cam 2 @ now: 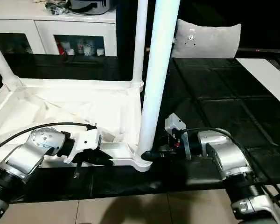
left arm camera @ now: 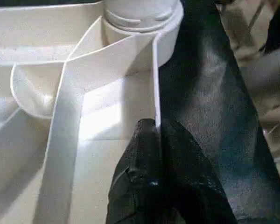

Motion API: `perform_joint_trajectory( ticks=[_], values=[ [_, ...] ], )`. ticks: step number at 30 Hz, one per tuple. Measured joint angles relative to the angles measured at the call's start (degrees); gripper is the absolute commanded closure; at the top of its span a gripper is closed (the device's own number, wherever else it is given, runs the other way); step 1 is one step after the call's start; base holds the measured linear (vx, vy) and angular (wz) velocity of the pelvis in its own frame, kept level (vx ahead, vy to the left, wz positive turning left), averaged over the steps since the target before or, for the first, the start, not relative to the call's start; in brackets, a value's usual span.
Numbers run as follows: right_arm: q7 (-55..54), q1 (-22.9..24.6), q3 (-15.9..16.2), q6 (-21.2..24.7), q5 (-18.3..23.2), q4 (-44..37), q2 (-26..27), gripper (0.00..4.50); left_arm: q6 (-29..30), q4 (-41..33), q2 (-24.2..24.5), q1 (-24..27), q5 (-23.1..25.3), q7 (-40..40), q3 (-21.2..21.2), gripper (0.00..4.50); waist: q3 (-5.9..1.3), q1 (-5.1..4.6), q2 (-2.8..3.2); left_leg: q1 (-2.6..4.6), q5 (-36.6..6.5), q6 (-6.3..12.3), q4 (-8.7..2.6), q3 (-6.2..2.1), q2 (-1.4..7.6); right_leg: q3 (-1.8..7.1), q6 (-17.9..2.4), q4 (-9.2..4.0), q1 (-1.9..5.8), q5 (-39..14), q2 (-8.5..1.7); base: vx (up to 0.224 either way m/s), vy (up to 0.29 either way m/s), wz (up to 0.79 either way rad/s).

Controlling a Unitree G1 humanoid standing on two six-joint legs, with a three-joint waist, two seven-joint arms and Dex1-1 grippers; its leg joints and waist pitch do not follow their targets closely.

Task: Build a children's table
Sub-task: Rotate leg to tighten

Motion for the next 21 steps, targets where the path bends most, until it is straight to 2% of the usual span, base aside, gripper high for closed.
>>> perform_joint_trajectory(
  ticks=[3, 5, 9, 12, 15, 16, 17, 19, 20, 21],
  values=[
    [-4.3, 1.0, -1.2, 0.8, 0.7, -0.6, 2.1, 2.48, 4.2, -1.1, -0.8, 0.9, -0.3, 2.3, 1.5, 4.50, 0.01, -0.65, 0.04, 0.18, 0.0, -0.09, 0.00, 0.02, -0.01, 0.02, 0.0, 0.00, 0.12, 0.0, 0.00, 0.000, 0.000, 0.00],
    [-11.2, 1.0, -2.5, 0.8, -1.1, -0.6, 4.8, 2.50, 7.9, -1.4, -2.4, 1.1, 0.1, 6.4, 2.8, 4.50, 0.02, -1.25, 0.05, 0.43, -0.1, -0.41, 0.00, 0.03, -0.02, 0.02, 0.0, -0.02, 0.33, 0.1, 0.00, 0.000, 0.000, 0.00],
    [-26.7, -1.0, -5.1, 1.3, -4.8, 1.4, 11.0, 2.58, 14.1, -1.4, -8.7, 1.0, 1.1, 16.2, 5.1, 4.50, 0.06, -3.74, 0.03, 0.54, -0.1, -0.47, 0.05, 0.06, -0.03, -0.03, 0.0, -0.15, 0.44, 0.1, 0.00, 0.000, 0.000, 0.00],
    [-36.7, -3.1, -7.3, 2.5, -5.9, 3.5, 14.9, 2.59, 18.2, -1.4, -12.9, 0.3, 2.2, 23.3, 6.3, 4.50, 0.04, -4.70, 0.05, 0.54, -0.1, -0.46, -0.01, 0.05, -0.04, -0.05, 0.1, -0.18, 0.43, 0.1, 0.01, 0.000, 0.000, 0.00],
    [-44.2, -4.8, -8.9, 2.3, -6.4, 5.4, 17.8, 2.59, 20.5, -1.1, -16.7, -0.5, 3.2, 29.2, 7.2, 4.50, 0.04, -4.91, 0.10, 0.48, -0.1, -0.42, -0.15, 0.03, -0.04, -0.10, 0.1, -0.21, 0.36, 0.1, 0.02, 0.000, 0.000, 0.00],
    [-47.1, -5.5, -9.8, 1.8, -6.9, 6.3, 19.1, 2.04, 21.1, -0.7, -18.5, -1.1, 3.9, 31.7, 7.4, 4.50, 0.06, -4.88, 0.19, 0.31, -0.1, -0.34, -0.15, 0.03, -0.03, -0.09, 0.1, -0.26, 0.23, 0.1, 0.02, 0.000, 0.000, 0.00],
    [-48.8, -6.0, -10.4, 1.7, -7.2, 6.8, 19.9, 1.90, 21.6, -0.5, -19.7, -1.4, 4.2, 33.2, 7.5, 4.50, 0.06, -4.88, 0.20, 0.15, -0.1, -0.26, -0.15, 0.02, -0.04, -0.08, 0.1, -0.28, 0.12, 0.1, 0.02, 0.000, 0.000, 0.00],
    [-50.5, -6.1, -10.9, 0.9, -7.4, 7.0, 20.6, 1.90, 22.1, -0.5, -21.0, -1.7, 4.2, 34.5, 7.5, 4.50, 0.05, -4.66, 0.22, -0.07, -0.1, 0.04, -0.16, 0.03, -0.02, -0.05, 0.2, -0.27, -0.05, 0.0, 0.02, 0.000, 0.000, 0.00],
    [-50.8, -6.1, -11.0, 0.8, -7.5, 7.1, 20.6, 1.63, 22.2, -0.7, -21.0, -1.7, 4.2, 34.5, 7.4, 4.50, 0.05, -4.53, 0.23, -0.15, -0.1, 0.06, -0.15, 0.04, -0.02, -0.03, 0.2, -0.20, -0.14, 0.0, 0.00, 0.000, 0.000, 0.00],
    [-50.9, -6.1, -11.0, 0.7, -7.6, 7.1, 20.6, 1.63, 22.2, -0.8, -21.0, -1.7, 4.2, 34.5, 7.4, 4.50, 0.05, -4.43, 0.23, -0.19, -0.1, 0.07, -0.15, 0.05, -0.03, -0.02, 0.2, -0.13, -0.21, -0.1, -0.01, 0.000, 0.000, 0.00]
  ],
)
